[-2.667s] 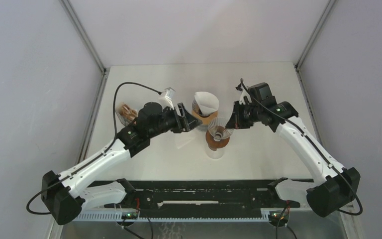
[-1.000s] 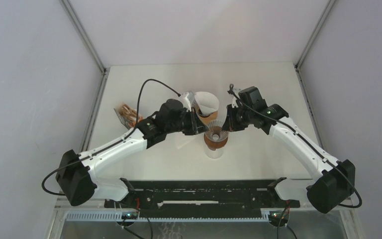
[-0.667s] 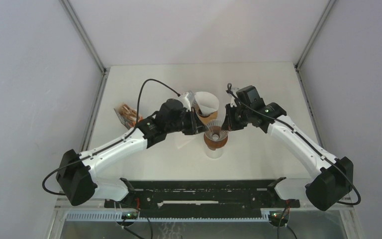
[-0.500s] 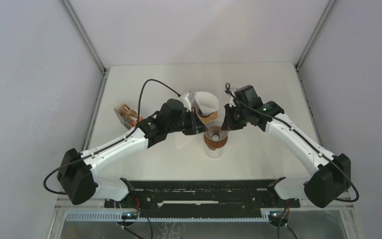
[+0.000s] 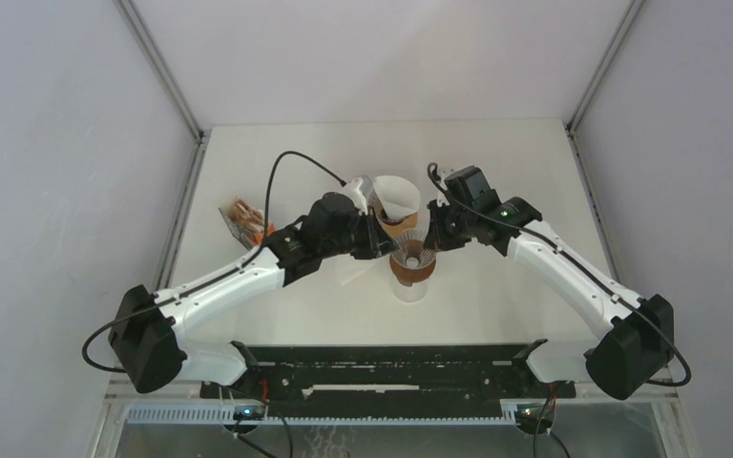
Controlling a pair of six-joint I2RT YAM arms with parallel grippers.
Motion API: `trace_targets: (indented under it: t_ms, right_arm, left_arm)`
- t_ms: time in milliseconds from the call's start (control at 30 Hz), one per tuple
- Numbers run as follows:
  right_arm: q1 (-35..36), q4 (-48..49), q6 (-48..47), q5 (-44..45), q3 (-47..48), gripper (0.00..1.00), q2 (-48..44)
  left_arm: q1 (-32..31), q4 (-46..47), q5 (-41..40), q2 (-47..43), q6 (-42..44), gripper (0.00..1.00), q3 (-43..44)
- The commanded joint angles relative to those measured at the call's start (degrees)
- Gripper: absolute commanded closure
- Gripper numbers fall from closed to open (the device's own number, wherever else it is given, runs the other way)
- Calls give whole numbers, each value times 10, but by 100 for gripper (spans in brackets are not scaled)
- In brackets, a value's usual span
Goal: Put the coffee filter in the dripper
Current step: Place the coffee dripper in the dripper holder.
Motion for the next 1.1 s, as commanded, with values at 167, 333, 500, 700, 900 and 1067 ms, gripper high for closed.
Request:
trace_targets:
  t_ms: [167,333,500,700,900,1067]
  right_arm:
    - [36,16,-5,-10,-53,86,2]
    - [35,9,-4,-12,-31,71,6]
    - [32,3,-2,-11,-15,54,-3]
    - [28,-3,-3,-12,15,45,-17]
    - [21,-16,-10,-3,40,37,-26]
    - [15,-17,-14,-3,57,28,-43]
  left_arm:
    - [-36,-47,-4,15,28,77,3]
    - [-36,-48,-2,18,29,70,30]
    - [-29,-48,-11,4,29,62,45]
    - [-10,-49,-16,-17,27,51,49]
    - [6,-49,-27,-47,30,40,48]
    - [15,-53,-43,-77,36,29,46]
